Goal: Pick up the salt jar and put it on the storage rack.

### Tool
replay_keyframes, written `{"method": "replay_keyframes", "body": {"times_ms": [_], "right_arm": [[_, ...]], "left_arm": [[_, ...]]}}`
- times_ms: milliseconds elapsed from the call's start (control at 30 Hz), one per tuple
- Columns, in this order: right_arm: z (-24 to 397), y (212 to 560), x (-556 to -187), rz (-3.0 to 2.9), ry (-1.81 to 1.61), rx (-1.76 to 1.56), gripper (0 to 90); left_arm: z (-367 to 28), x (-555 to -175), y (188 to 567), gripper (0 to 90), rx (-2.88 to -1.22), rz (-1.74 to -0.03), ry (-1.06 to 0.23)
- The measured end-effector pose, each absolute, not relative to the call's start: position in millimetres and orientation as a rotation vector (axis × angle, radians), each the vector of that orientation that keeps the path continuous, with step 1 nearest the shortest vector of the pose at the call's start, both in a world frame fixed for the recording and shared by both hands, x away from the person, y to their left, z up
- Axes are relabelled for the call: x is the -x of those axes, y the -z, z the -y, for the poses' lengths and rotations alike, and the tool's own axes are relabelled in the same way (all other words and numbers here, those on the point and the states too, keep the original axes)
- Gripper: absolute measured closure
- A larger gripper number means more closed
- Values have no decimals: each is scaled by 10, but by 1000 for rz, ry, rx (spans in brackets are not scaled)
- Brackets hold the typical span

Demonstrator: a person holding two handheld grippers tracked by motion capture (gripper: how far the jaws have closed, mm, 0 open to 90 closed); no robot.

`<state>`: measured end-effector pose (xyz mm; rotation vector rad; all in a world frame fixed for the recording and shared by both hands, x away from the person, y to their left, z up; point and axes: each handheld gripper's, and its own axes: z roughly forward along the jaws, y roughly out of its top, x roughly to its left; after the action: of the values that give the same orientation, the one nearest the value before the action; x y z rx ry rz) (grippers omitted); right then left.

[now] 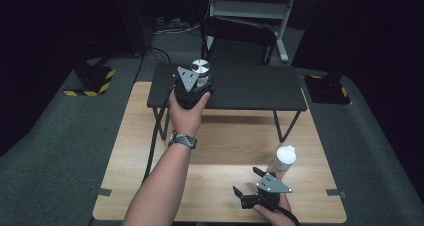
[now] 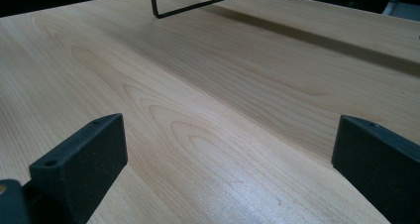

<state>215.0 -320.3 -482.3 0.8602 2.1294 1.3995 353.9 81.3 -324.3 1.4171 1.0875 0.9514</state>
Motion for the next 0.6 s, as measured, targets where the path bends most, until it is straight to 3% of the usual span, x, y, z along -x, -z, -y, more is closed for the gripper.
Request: {"method": "replay_keyframes", "body": {"times_ms": [600], "right_arm": [[3213, 4827, -2157, -2127, -1409, -868, 5]], "left_arm": [[-788, -3620, 3308, 315, -1412, -1083, -954]]}}
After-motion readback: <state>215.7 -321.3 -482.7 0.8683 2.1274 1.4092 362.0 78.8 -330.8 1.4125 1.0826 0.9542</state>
